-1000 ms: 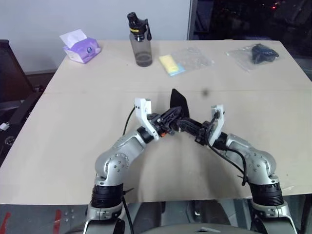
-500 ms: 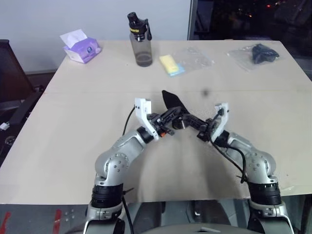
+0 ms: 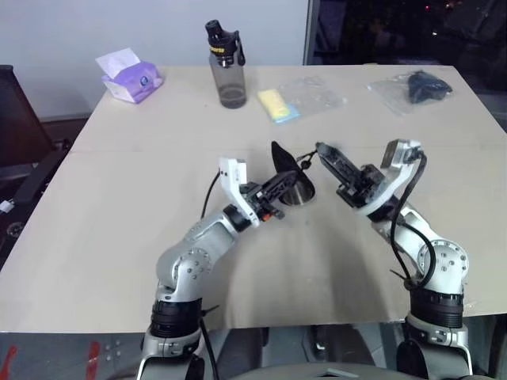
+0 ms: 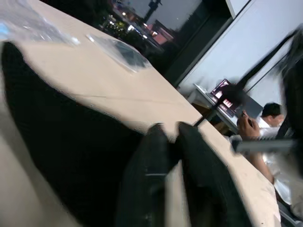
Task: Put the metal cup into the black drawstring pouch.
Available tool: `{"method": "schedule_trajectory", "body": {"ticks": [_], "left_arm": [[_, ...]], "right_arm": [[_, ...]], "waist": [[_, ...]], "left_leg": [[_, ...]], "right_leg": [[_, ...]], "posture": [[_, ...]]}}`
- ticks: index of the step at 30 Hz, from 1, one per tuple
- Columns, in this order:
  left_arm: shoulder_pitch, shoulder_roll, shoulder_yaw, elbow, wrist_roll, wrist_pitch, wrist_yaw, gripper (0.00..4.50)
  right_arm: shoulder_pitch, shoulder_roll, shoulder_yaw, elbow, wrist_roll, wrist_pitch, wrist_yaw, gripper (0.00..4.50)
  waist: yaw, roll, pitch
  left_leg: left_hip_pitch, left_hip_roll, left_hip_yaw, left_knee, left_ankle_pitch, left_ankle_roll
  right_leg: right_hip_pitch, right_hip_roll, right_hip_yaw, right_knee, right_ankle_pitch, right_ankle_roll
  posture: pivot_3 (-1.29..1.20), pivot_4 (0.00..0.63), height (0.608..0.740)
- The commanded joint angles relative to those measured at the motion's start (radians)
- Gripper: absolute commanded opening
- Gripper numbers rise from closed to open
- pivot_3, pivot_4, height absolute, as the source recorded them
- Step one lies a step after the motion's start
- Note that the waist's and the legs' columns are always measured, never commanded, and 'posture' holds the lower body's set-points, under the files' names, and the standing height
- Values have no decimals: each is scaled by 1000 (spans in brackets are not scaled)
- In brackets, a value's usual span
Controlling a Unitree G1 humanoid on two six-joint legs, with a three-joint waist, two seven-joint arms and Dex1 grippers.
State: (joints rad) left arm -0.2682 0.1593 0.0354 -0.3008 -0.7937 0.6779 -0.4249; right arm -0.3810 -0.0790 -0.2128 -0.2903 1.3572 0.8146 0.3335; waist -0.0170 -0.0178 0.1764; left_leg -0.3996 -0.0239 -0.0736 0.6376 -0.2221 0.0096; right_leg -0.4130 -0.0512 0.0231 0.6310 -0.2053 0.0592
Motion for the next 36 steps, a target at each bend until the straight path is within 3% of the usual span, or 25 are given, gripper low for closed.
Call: {"method": "schedule_trajectory", "body": {"ticks": [1, 3, 8, 15, 26, 29, 34, 36], "left_arm": [[-15, 20, 1, -41, 39, -42, 0, 2310], [-25, 56, -10, -61, 59, -55, -36, 3230], [-78, 177, -72, -96, 166, -137, -153, 3230], [-289, 216, -115, -24, 327, -297, -224, 3230], [-370, 145, -79, 35, 305, -317, -211, 3230], [-371, 136, -70, 30, 289, -314, -217, 2485], [-357, 128, -74, 26, 288, -303, -216, 185], [-340, 115, -75, 28, 276, -285, -207, 30]], "right_arm": [[-71, -2, -2, -43, 52, -27, -42, 0], [-115, -21, 8, -43, 30, -30, -56, 0], [-188, -58, 21, -41, 37, -19, -89, 0], [-245, -70, 42, -33, 48, -17, -140, 0], [-260, -73, 73, -33, 34, -12, -159, 0], [-263, -77, 81, -35, 26, -15, -161, 0], [-268, -76, 82, -36, 30, -19, -169, 0], [-269, -77, 80, -34, 30, -22, -167, 0]], "waist": [[1, 0, 0], [0, 0, 0], [2, 0, 0], [2, 0, 0], [-1, 0, 0], [-1, 0, 0], [-1, 0, 0], [-1, 0, 0]], "left_leg": [[0, 0, 0, 0, 0, 0], [0, 0, 0, 0, 0, 0], [0, 0, 0, 0, 0, 0], [-1, -1, 2, 0, 0, 0], [-1, 0, 0, -1, 0, 0], [-1, 0, 0, -1, 0, 0], [-1, 0, 0, -1, 0, 0], [-1, 0, 0, -1, 0, 0]], "right_leg": [[0, 0, 0, 0, 0, 0], [0, 0, 0, 0, 0, 0], [0, 0, -1, 0, 0, 0], [0, 0, 1, 0, 0, 0], [-1, 0, -1, 0, 0, 0], [-1, 0, -1, 0, 0, 0], [-1, 0, -1, 0, 0, 0], [-1, 0, -1, 0, 0, 0]], "posture": [[0, 150, 740], [0, 150, 740], [0, 150, 740], [0, 150, 740], [0, 150, 740], [0, 150, 740], [0, 150, 740], [0, 150, 740]]}}
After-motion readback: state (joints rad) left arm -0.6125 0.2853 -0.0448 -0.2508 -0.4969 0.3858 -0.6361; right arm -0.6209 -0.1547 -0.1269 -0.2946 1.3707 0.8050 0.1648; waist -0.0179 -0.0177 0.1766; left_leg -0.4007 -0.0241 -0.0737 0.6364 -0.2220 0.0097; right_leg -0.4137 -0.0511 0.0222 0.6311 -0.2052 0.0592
